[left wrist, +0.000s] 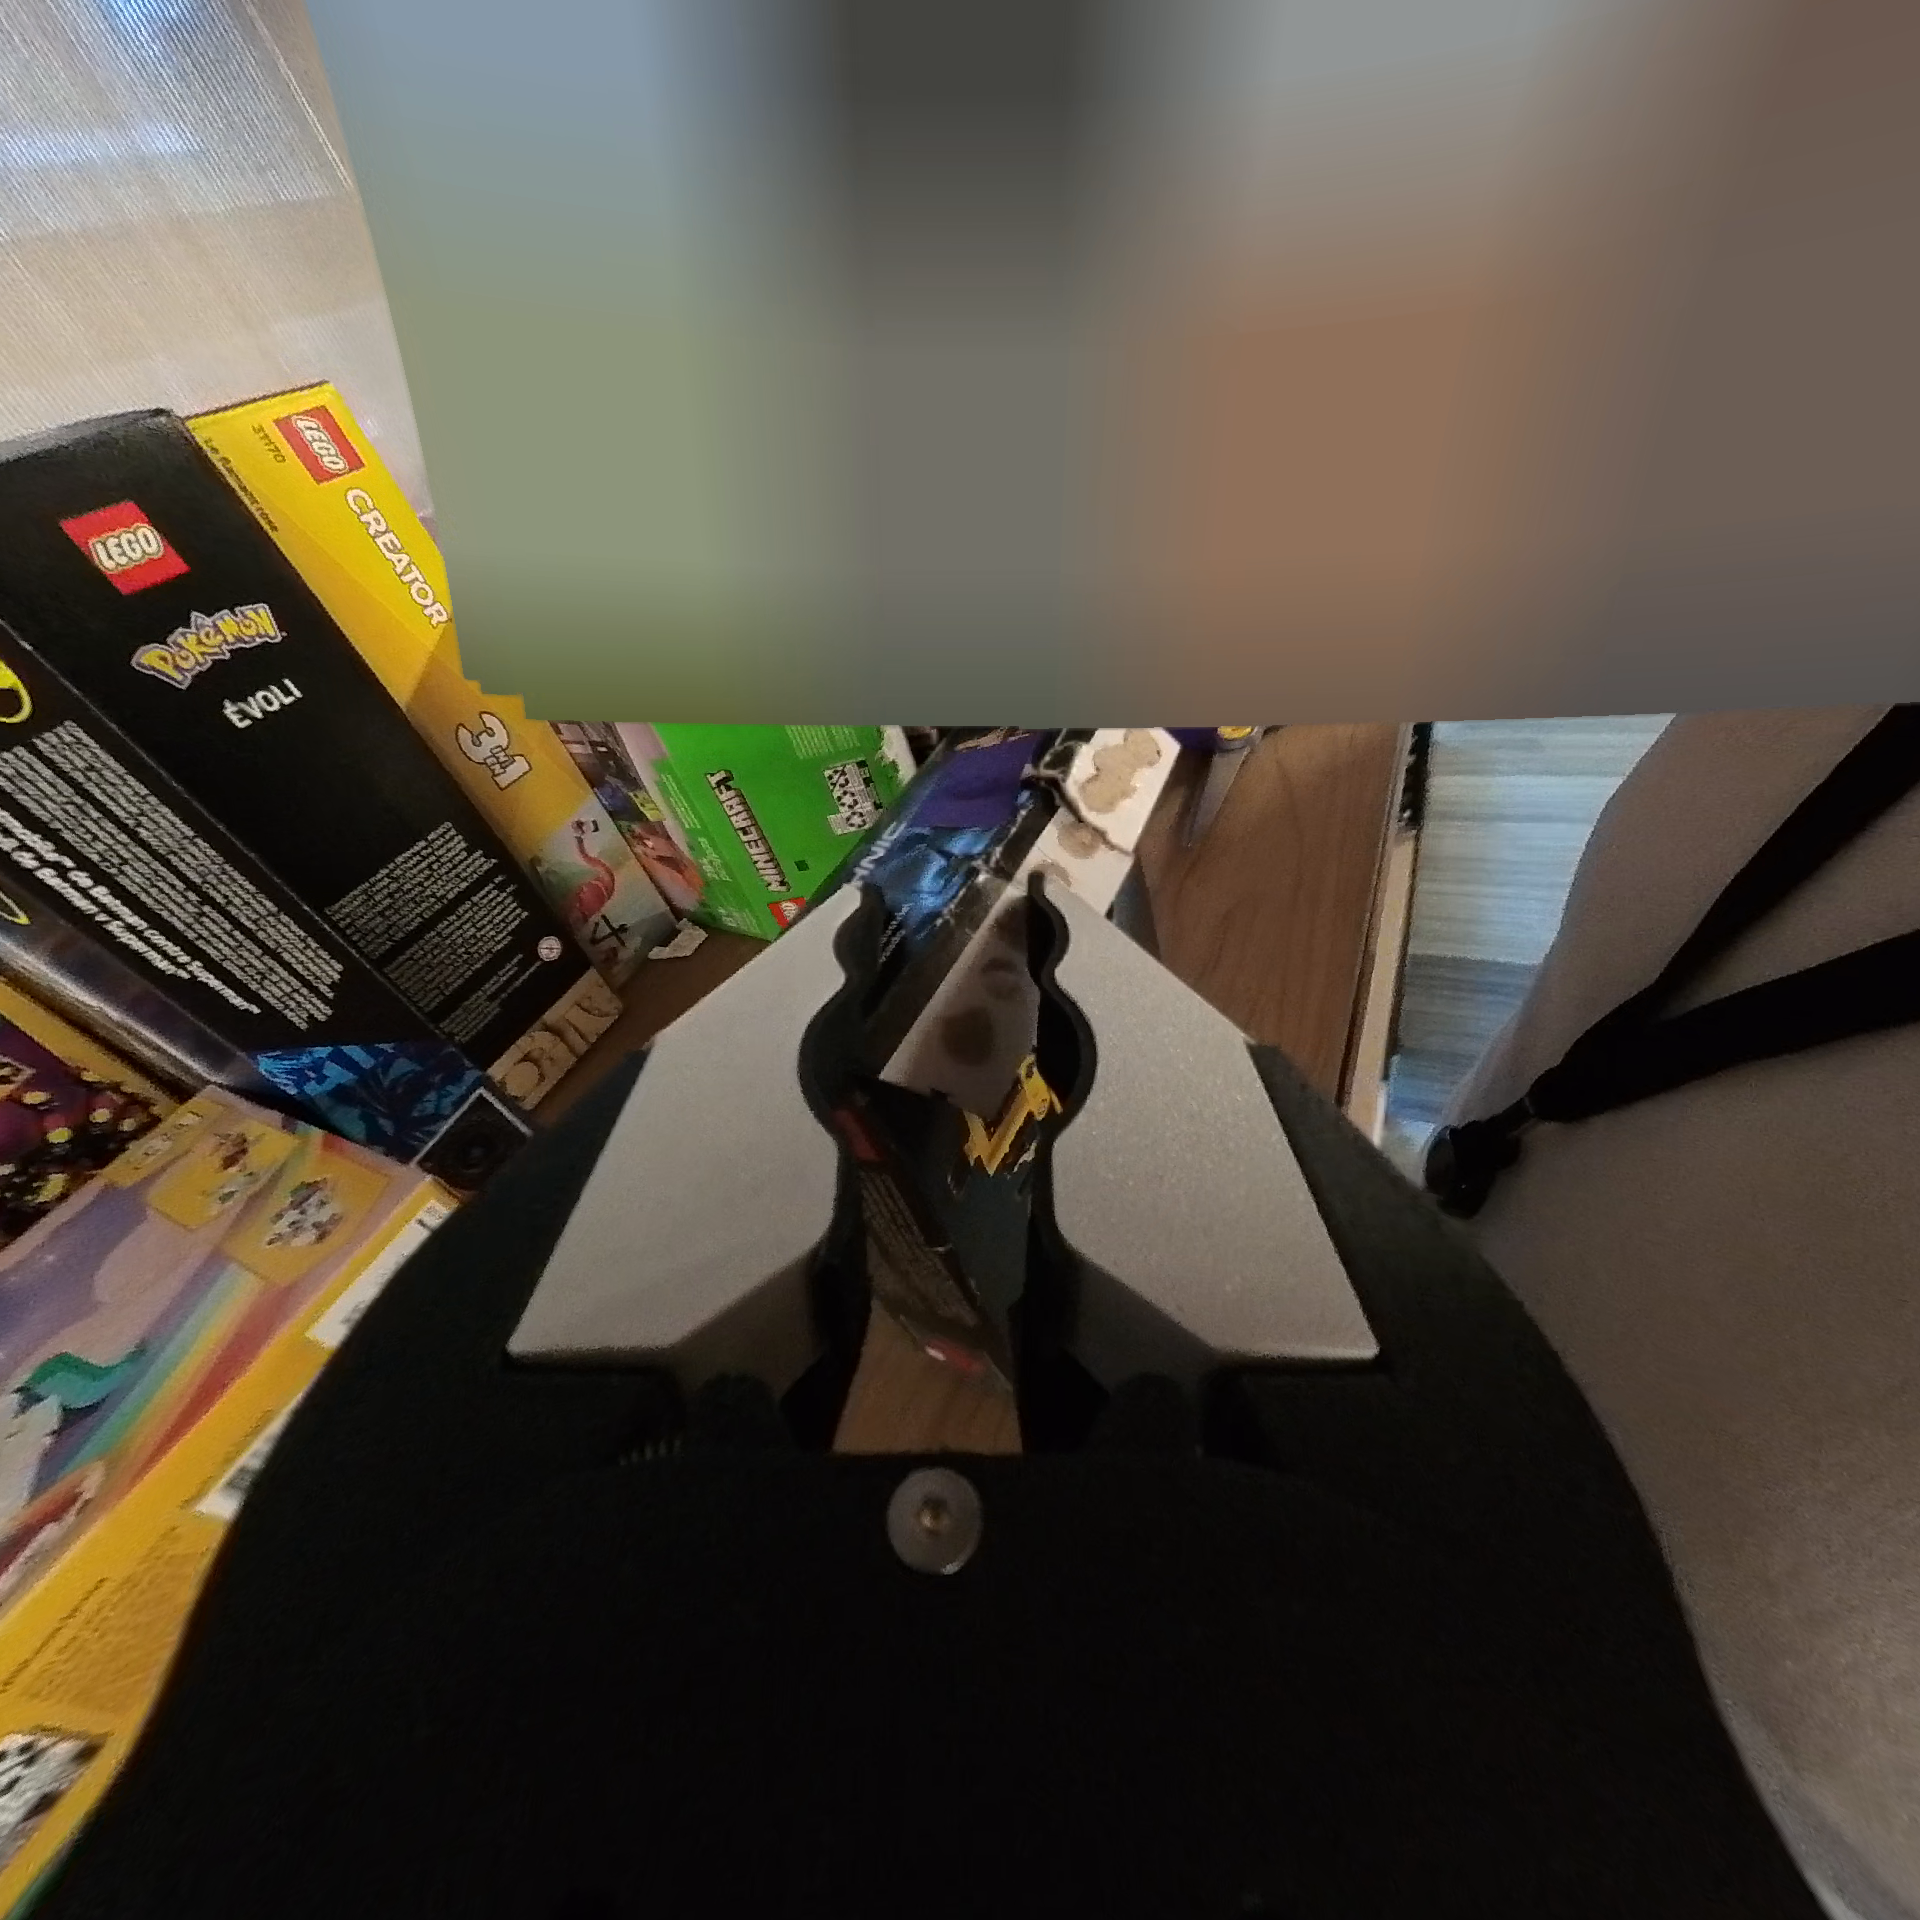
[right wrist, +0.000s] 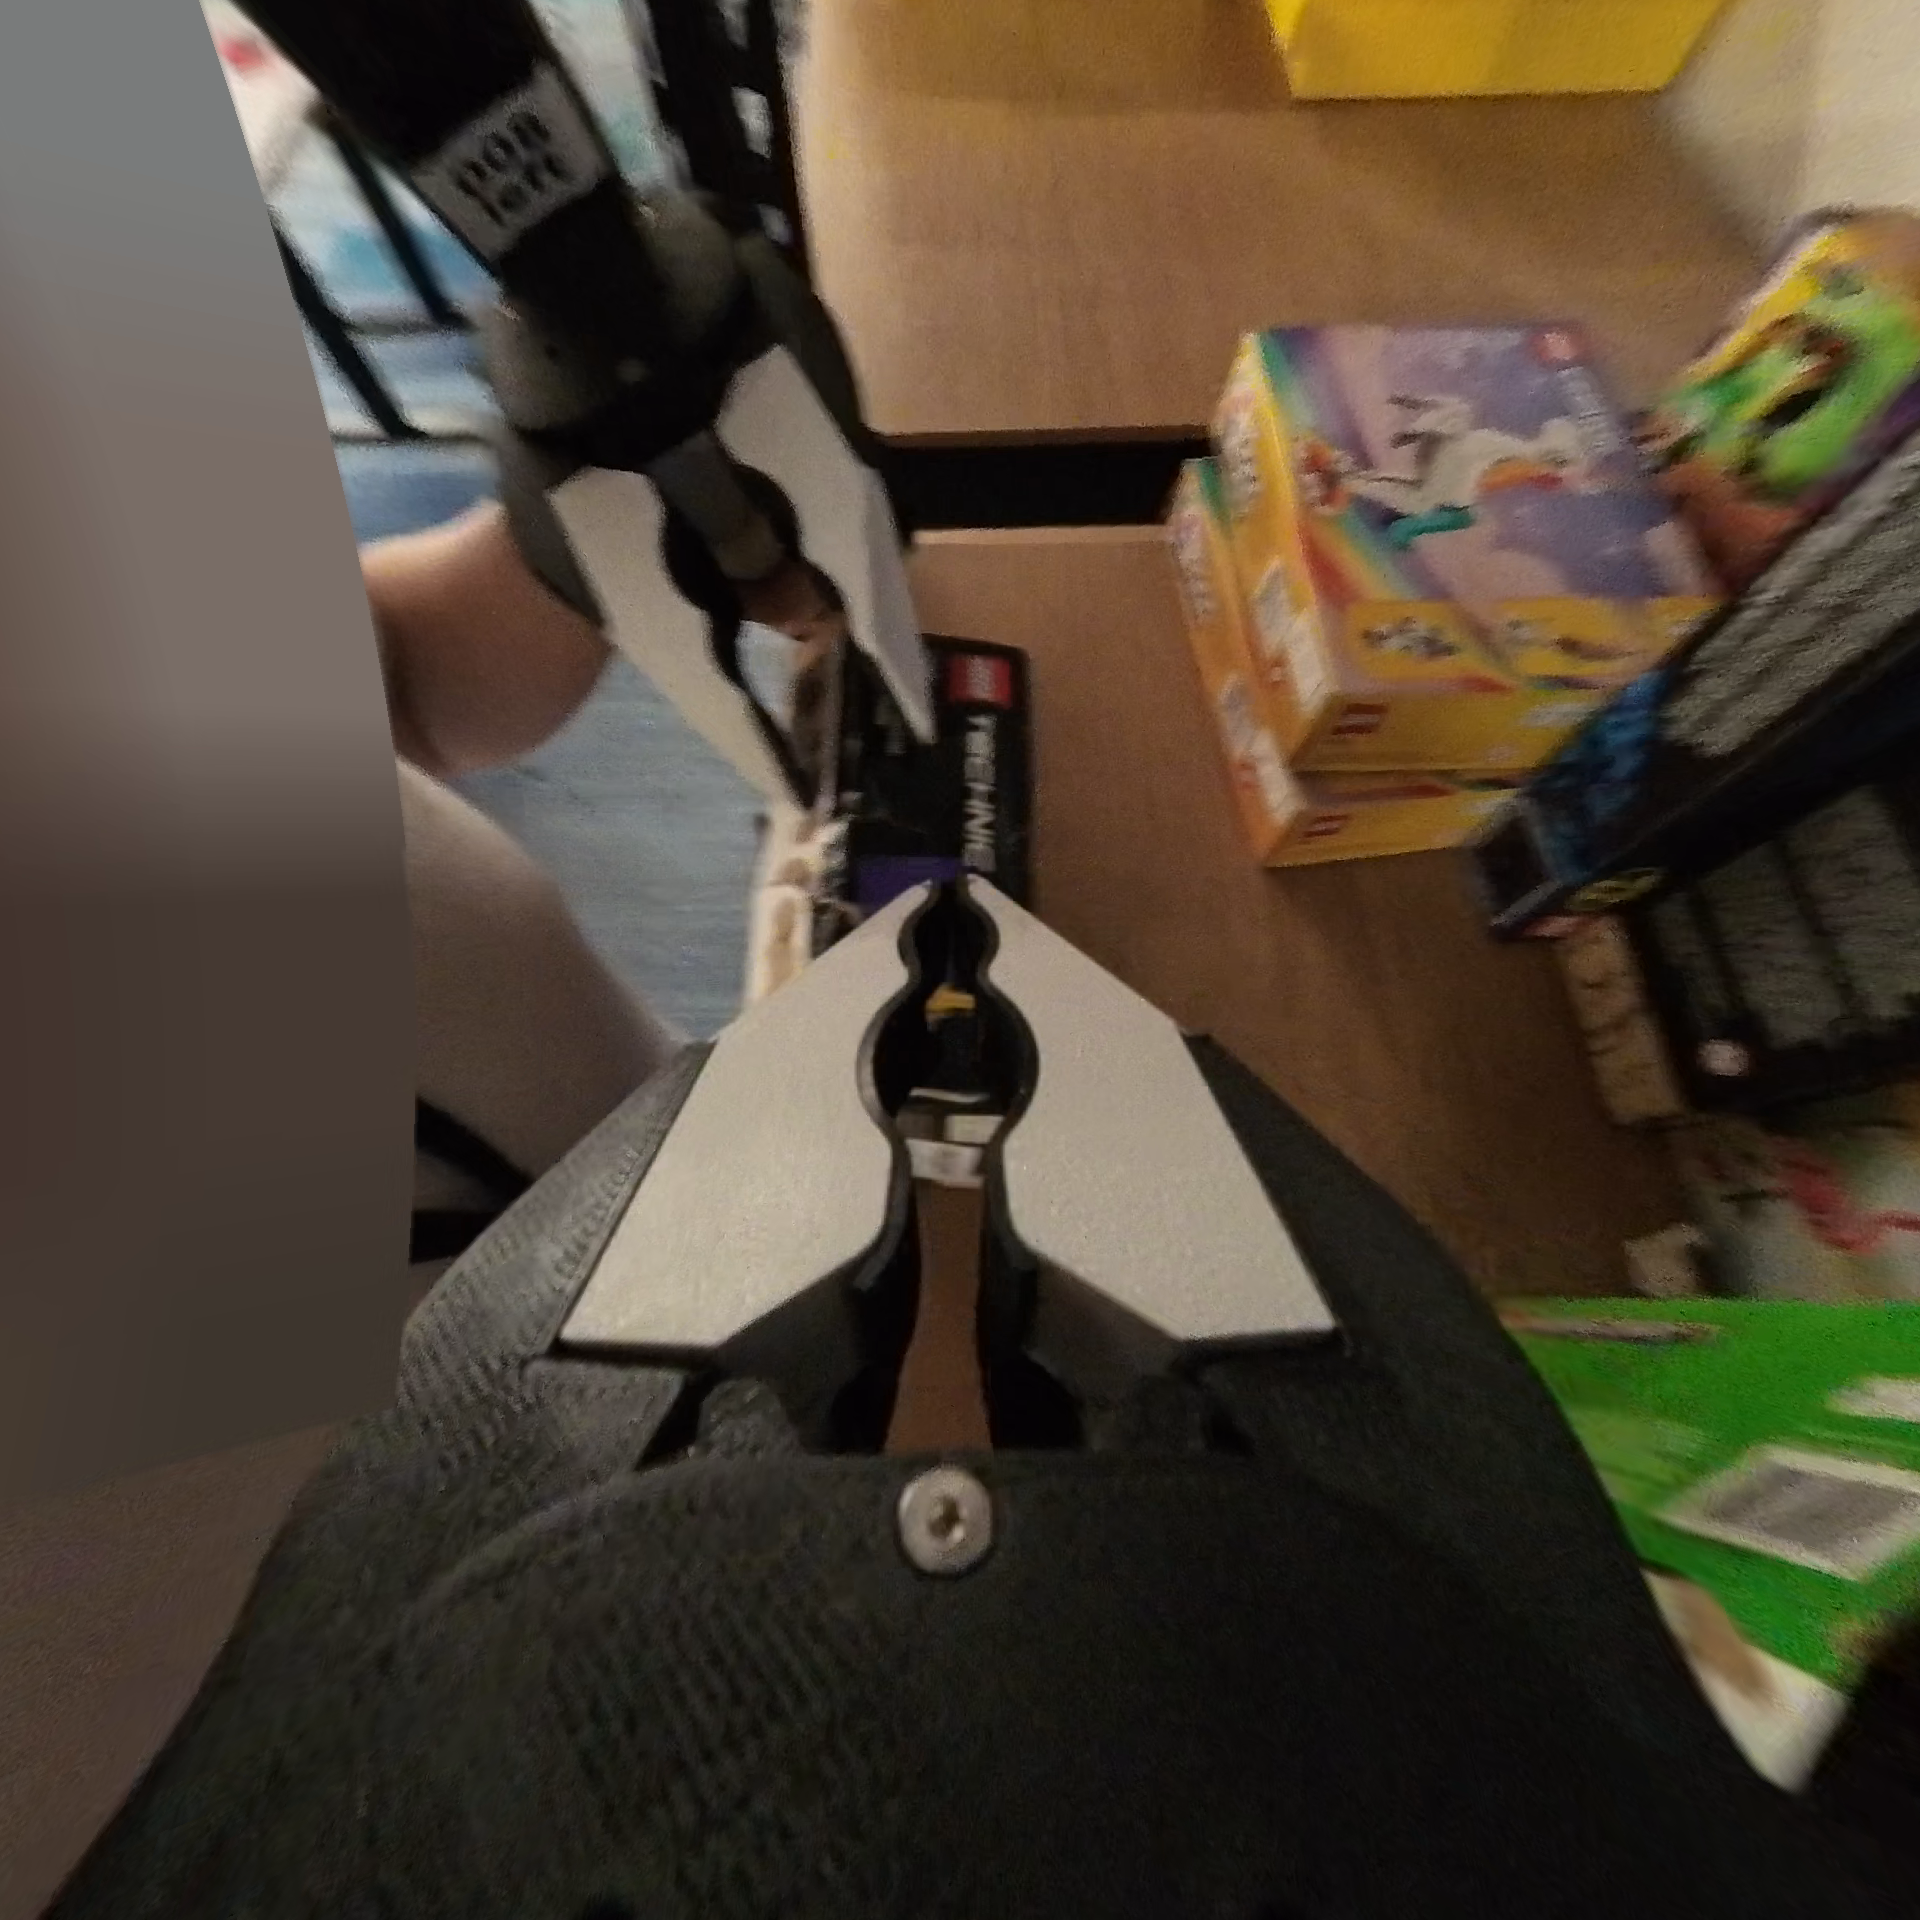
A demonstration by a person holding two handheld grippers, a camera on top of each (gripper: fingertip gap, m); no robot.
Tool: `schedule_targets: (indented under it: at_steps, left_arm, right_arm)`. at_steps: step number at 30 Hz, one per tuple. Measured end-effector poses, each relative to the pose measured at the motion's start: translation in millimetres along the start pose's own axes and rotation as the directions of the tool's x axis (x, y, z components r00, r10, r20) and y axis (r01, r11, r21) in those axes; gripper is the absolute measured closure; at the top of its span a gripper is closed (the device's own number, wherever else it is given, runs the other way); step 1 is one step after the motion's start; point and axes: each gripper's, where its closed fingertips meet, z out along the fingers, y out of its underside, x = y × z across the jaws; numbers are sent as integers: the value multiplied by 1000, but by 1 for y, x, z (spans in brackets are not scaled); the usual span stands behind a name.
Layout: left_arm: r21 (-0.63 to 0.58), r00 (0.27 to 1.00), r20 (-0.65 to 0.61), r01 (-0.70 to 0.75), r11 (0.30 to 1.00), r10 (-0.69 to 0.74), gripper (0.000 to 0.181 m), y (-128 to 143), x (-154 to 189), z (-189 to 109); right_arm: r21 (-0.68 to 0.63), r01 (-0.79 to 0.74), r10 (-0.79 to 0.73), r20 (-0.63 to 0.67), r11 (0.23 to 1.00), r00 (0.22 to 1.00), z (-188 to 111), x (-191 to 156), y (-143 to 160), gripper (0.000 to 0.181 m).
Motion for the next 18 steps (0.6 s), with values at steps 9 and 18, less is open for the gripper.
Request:
schedule_targets:
  at_steps: [9, 18]
  left_arm:
    - [-24, 1000, 15, -19, 1000, 19, 156, 0, -2, 0]
    - [-68, 990, 51, -129, 989, 133, 148, 3, 2, -10]
  right_arm:
    - [30, -5, 4, 20, 1000, 1000, 17, -11, 13, 181]
    - [306, 128, -103, -98, 943, 990, -26, -28, 11, 150]
